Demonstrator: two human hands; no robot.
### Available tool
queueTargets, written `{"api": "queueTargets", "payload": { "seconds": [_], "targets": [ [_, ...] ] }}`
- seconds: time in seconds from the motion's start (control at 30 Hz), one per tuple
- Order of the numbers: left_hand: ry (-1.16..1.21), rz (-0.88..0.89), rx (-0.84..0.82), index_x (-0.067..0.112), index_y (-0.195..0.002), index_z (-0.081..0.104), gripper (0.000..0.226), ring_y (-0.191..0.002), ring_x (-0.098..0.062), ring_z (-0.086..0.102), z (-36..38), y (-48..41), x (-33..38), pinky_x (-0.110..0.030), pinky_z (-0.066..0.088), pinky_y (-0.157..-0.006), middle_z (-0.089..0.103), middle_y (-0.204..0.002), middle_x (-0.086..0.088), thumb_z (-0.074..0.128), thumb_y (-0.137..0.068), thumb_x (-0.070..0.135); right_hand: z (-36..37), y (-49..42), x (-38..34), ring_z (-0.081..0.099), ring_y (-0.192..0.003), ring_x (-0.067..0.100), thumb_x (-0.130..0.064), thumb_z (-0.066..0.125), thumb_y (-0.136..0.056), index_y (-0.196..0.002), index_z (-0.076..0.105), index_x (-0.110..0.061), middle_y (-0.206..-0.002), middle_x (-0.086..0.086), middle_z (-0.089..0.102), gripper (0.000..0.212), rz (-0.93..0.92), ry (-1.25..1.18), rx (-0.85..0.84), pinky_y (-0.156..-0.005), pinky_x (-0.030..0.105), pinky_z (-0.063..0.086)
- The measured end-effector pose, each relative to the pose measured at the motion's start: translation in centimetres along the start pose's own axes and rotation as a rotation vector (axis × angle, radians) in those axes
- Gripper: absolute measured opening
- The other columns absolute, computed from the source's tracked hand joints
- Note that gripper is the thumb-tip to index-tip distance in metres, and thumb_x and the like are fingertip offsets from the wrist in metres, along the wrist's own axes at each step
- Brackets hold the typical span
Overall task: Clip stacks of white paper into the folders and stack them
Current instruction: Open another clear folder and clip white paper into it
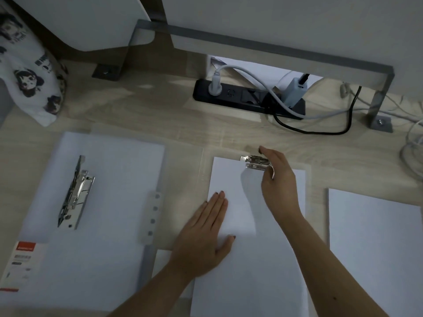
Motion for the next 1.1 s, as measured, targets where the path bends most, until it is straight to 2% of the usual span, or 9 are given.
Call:
{"api": "queueTargets", "payload": {
  "seconds": [0.2, 0.3, 0.37, 0.43, 0.5, 0.57, 0.77, 0.9, 1.1],
  "targets": [
    [-0.002, -0.012, 0.012, 0.007, -0.144, 0.028, 0.068, -0.144, -0.015, 0.021, 0.1, 0.0, 0.0, -0.030, 0.020, -0.116, 0.026, -0.154, -0.005, 0.039, -0.091, 0.048, 1.5, 0.3, 0.8, 0.049, -0.121, 0.030, 0.017, 0.041, -0.079, -0.135, 0.044, -0.007, -0.135, 0.015, 0.049, 0.061, -0.199, 0.350, -0.069, -0.088, 0.029, 0.045],
    [0.007, -0.014, 0.008, 0.008, -0.144, 0.028, 0.068, -0.143, -0.015, 0.021, 0.0, 0.0, 0.0, -0.030, 0.024, -0.116, 0.026, -0.154, -0.005, 0.038, -0.091, 0.049, 2.2, 0.2, 1.1, 0.027, -0.139, 0.032, 0.011, 0.039, -0.083, -0.140, 0.036, -0.012, -0.151, 0.013, 0.028, 0.062, -0.157, 0.472, -0.177, -0.106, 0.041, 0.036],
    [0.015, -0.019, 0.004, 0.009, -0.144, 0.028, 0.067, -0.143, -0.015, 0.023, 0.0, 0.0, 0.0, -0.031, 0.027, -0.115, 0.027, -0.153, -0.004, 0.036, -0.091, 0.050, 2.5, 0.1, 1.3, 0.017, -0.143, 0.029, 0.000, 0.038, -0.089, -0.142, 0.032, -0.014, -0.154, 0.011, 0.020, 0.055, -0.144, 0.526, -0.230, -0.112, 0.042, 0.030],
    [0.023, -0.021, 0.002, 0.009, -0.144, 0.028, 0.067, -0.142, -0.015, 0.024, 0.0, 0.0, 0.0, -0.031, 0.028, -0.114, 0.027, -0.153, -0.004, 0.035, -0.091, 0.050, 2.8, 0.1, 1.5, 0.017, -0.143, 0.029, -0.021, 0.032, -0.095, -0.141, 0.033, -0.013, -0.153, 0.014, 0.024, 0.047, -0.165, 0.577, -0.239, -0.114, 0.044, 0.028],
    [0.026, -0.027, 0.005, 0.010, -0.144, 0.030, 0.067, -0.142, -0.015, 0.026, -0.1, -0.1, 0.0, -0.032, 0.028, -0.114, 0.028, -0.152, -0.003, 0.035, -0.091, 0.051, 2.9, 0.2, 1.6, 0.017, -0.143, 0.028, -0.044, 0.021, -0.093, -0.141, 0.033, -0.012, -0.151, 0.015, 0.027, 0.059, -0.180, 0.626, -0.246, -0.116, 0.041, 0.021],
    [0.026, -0.030, 0.011, 0.010, -0.143, 0.031, 0.067, -0.141, -0.015, 0.027, -0.1, -0.1, 0.0, -0.032, 0.028, -0.113, 0.030, -0.152, -0.003, 0.036, -0.090, 0.051, 3.0, 0.2, 1.8, 0.012, -0.144, 0.026, -0.054, 0.015, -0.090, -0.143, 0.029, -0.015, -0.153, 0.013, 0.023, 0.068, -0.185, 0.660, -0.259, -0.115, 0.036, 0.012],
    [0.004, -0.027, -0.026, 0.010, -0.144, 0.028, 0.069, -0.142, -0.014, 0.023, 0.0, -0.1, -0.1, -0.029, 0.020, -0.118, 0.027, -0.153, -0.002, 0.035, -0.091, 0.053, 3.5, 0.8, 2.1, 0.002, -0.145, 0.022, -0.058, 0.013, -0.089, -0.146, 0.018, -0.018, -0.156, 0.010, 0.013, 0.070, -0.152, 0.619, -0.220, -0.118, 0.036, 0.006],
    [-0.022, -0.041, -0.054, 0.012, -0.147, 0.019, 0.070, -0.145, -0.010, 0.010, 0.0, -0.1, -0.2, -0.027, 0.003, -0.119, 0.018, -0.156, -0.001, 0.031, -0.092, 0.053, 3.8, 0.7, 2.0, -0.005, -0.145, 0.020, -0.061, 0.013, -0.087, -0.147, 0.002, -0.020, -0.157, 0.008, 0.003, 0.074, -0.086, 0.563, -0.204, -0.117, 0.032, -0.001],
    [-0.040, -0.035, -0.049, 0.011, -0.148, 0.017, 0.070, -0.145, -0.010, 0.009, 0.0, -0.1, 0.0, -0.030, 0.010, -0.116, 0.016, -0.157, -0.001, 0.029, -0.092, 0.052, 2.3, 0.4, 2.1, 0.003, -0.145, 0.023, -0.044, 0.022, -0.097, -0.147, 0.014, -0.020, -0.157, 0.010, 0.010, 0.056, -0.162, 0.636, -0.280, -0.118, 0.035, 0.005]
  ]
}}
Point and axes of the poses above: each hand's wrist, its own y-axis away from the middle knuckle, its own z-axis out of the palm, x = y × z, the point moved 1 cm from there along -y, towards the middle knuckle
